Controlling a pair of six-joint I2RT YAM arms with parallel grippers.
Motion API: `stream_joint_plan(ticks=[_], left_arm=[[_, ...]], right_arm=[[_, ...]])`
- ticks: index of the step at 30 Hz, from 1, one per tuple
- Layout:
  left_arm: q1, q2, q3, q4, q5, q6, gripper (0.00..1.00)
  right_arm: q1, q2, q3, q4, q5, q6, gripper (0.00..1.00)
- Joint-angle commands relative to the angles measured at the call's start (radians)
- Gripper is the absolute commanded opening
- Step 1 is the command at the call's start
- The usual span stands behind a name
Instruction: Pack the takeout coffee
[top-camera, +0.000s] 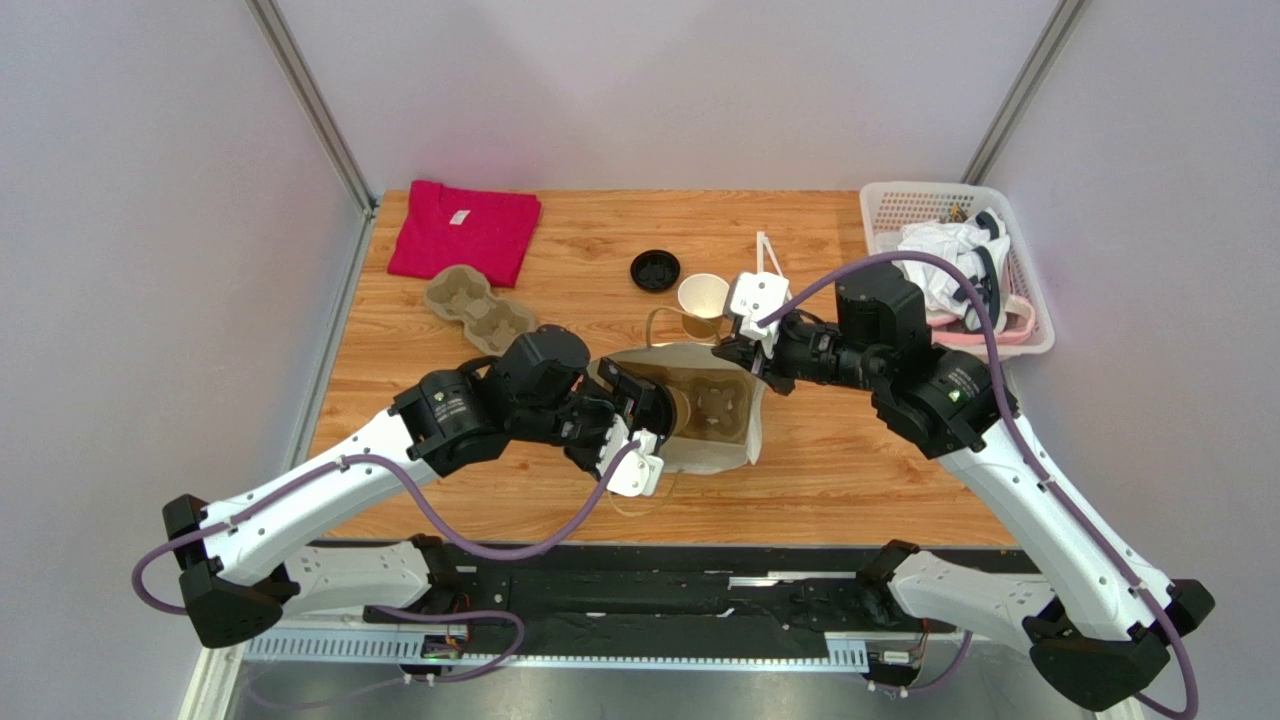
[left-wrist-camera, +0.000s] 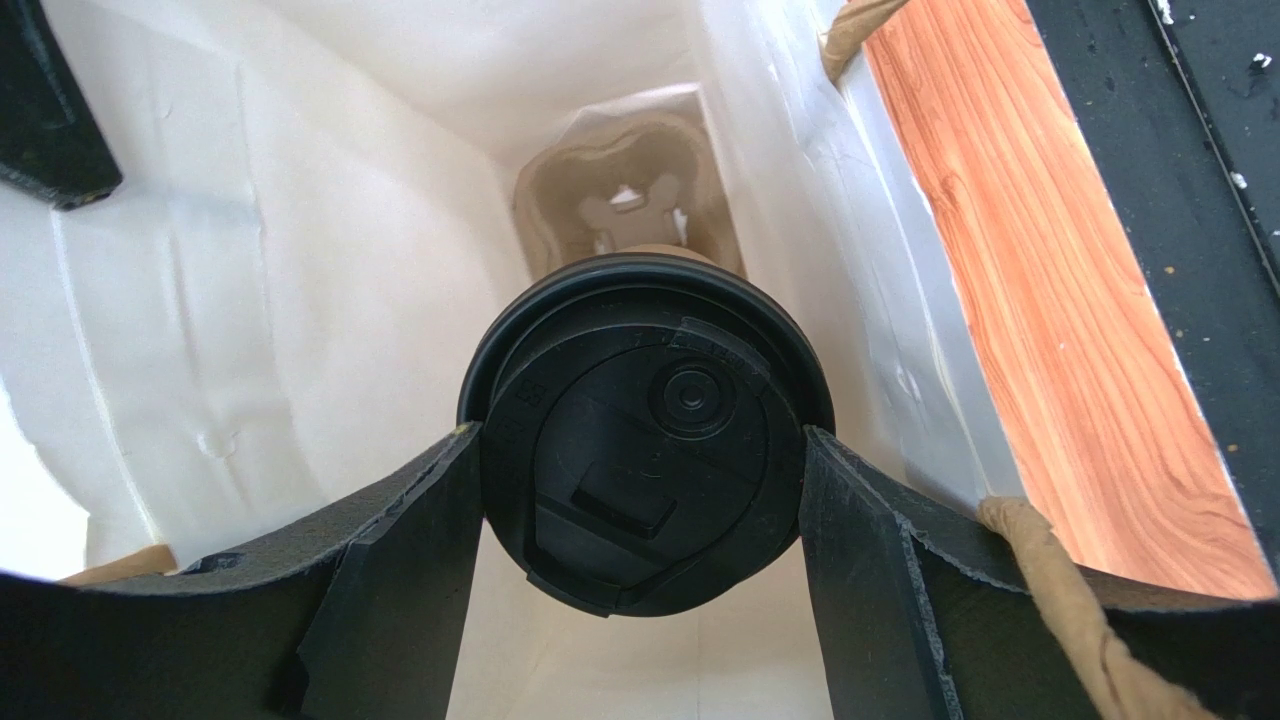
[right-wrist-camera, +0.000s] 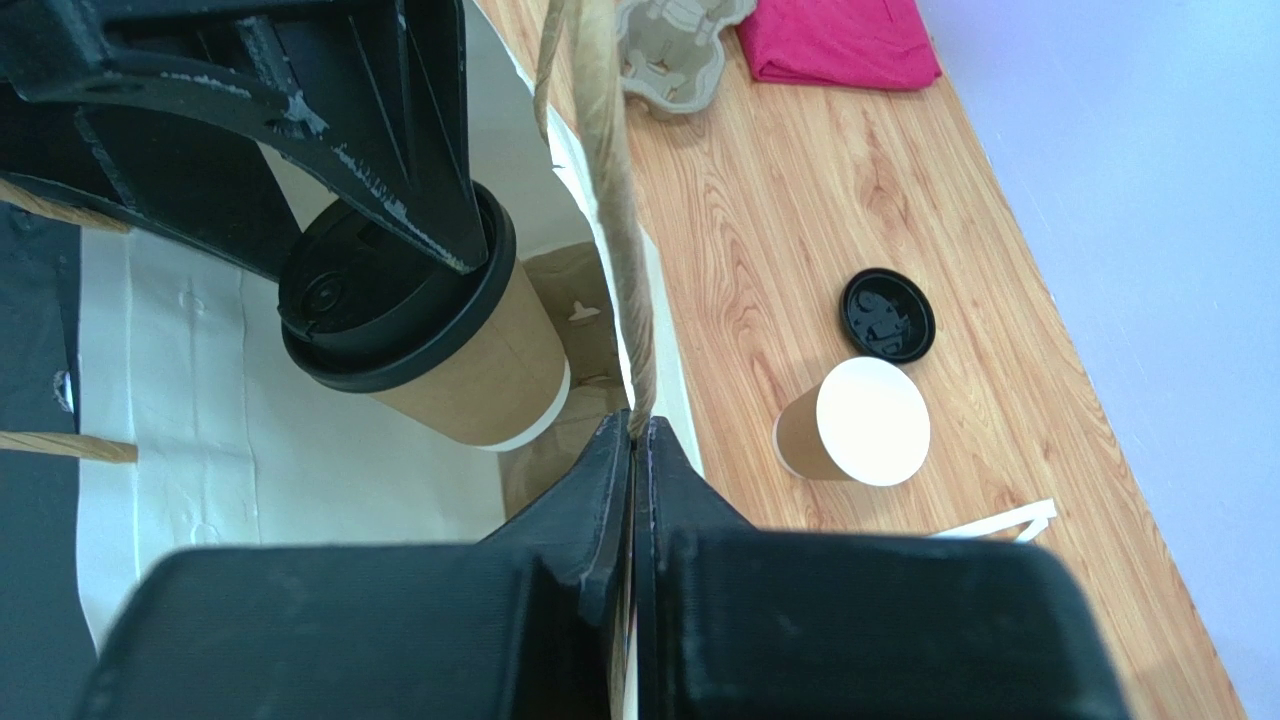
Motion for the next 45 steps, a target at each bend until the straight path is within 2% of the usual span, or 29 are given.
stream_joint_plan(ticks=[1,6,14,24,34,39,45], left_arm=[[0.003,-0.049,-0.031,0.070,0.060,0.090,0.17],[0.003,-0.057,-0.032,0.085,0.060,0.144,0.17],[0.032,-0.045,0.027,0.091,0.101,0.069,0.18],[0.079,-0.043,0.080,0.012,0.184,0.012,0.18],[0.111,0.040,0.183,-0.019,0.213,-0.190,0.18],[0.110,0.080,0.188,0.041,0.114,-0.331,0.17],[0.111,0.138,0.194,0.102,-0.032,-0.437,0.12]], right_arm=[[-0.026,-0.056,-0.035,0.110,-0.063,-0.054,0.00],[-0.040,-0.095,-0.083,0.140,-0.077,-0.056,0.00],[-0.042,-0.149,-0.143,0.128,-0.080,-0.137,0.00],[-0.042,-0.210,-0.210,0.131,-0.071,-0.209,0.00],[-0.042,-0.185,-0.165,0.139,-0.082,-0.214,0.00],[-0.034,-0.144,-0.112,0.125,-0.031,-0.143,0.00],[0.053,-0.147,-0.118,0.171,0.168,-0.126,0.00]])
